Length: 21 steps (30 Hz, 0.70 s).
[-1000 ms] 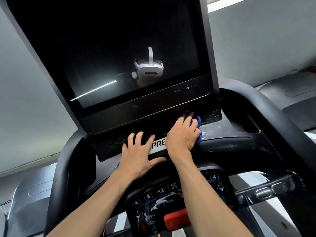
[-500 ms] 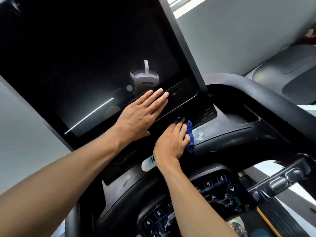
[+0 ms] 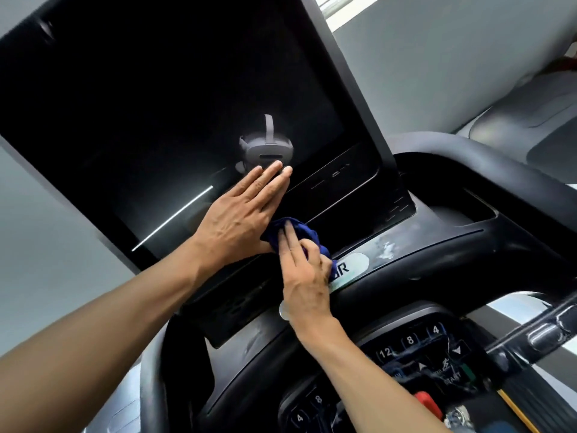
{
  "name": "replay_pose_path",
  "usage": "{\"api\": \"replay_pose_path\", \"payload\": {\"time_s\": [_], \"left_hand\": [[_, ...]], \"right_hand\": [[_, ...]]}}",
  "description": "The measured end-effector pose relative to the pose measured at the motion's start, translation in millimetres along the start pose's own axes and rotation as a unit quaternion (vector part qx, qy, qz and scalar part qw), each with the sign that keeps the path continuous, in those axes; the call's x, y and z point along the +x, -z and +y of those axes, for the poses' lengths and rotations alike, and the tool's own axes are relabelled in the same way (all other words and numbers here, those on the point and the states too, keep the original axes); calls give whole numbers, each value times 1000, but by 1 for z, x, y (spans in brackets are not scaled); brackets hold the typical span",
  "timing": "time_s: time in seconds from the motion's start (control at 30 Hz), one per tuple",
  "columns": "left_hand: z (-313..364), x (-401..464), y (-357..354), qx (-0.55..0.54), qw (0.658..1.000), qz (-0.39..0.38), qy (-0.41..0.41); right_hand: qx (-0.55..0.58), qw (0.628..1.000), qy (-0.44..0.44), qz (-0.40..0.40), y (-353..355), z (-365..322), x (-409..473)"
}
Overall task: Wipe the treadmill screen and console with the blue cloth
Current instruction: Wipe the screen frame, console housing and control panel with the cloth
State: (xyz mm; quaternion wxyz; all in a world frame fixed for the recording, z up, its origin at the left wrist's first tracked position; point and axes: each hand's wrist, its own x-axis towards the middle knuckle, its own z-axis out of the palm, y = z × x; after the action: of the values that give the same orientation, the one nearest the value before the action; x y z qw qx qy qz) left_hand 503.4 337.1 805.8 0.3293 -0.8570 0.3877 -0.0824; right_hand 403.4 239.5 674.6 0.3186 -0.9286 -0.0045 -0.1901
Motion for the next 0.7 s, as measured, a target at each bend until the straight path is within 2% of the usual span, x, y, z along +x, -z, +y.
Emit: {"api": "replay_pose_path", "payload": {"time_s": [0.13, 0.2, 0.3, 0.33, 0.43, 0.57, 0.7], "left_hand": [[0, -15, -7, -3, 1000, -23, 14], [1, -19, -9, -12, 999, -29, 4], [-3, -24, -11, 3, 999, -37, -10], [-5, -26, -11, 8, 999, -40, -14], [-11, -30, -8, 10, 998, -54, -23], [-12, -29, -7, 14, 998, -57, -35], [-14, -27, -3, 26, 997, -52, -57]], "right_hand": [[24, 984, -172, 32, -1, 4, 24], [26, 987, -161, 5, -6, -21, 12], [-7, 996, -90, -25, -12, -25, -8], [0, 994, -110, -17, -10, -18, 0], [40, 968, -248, 25, -9, -23, 23], [78, 970, -231, -11, -28, -68, -10], [87, 958, -275, -8, -30, -37, 13]]}}
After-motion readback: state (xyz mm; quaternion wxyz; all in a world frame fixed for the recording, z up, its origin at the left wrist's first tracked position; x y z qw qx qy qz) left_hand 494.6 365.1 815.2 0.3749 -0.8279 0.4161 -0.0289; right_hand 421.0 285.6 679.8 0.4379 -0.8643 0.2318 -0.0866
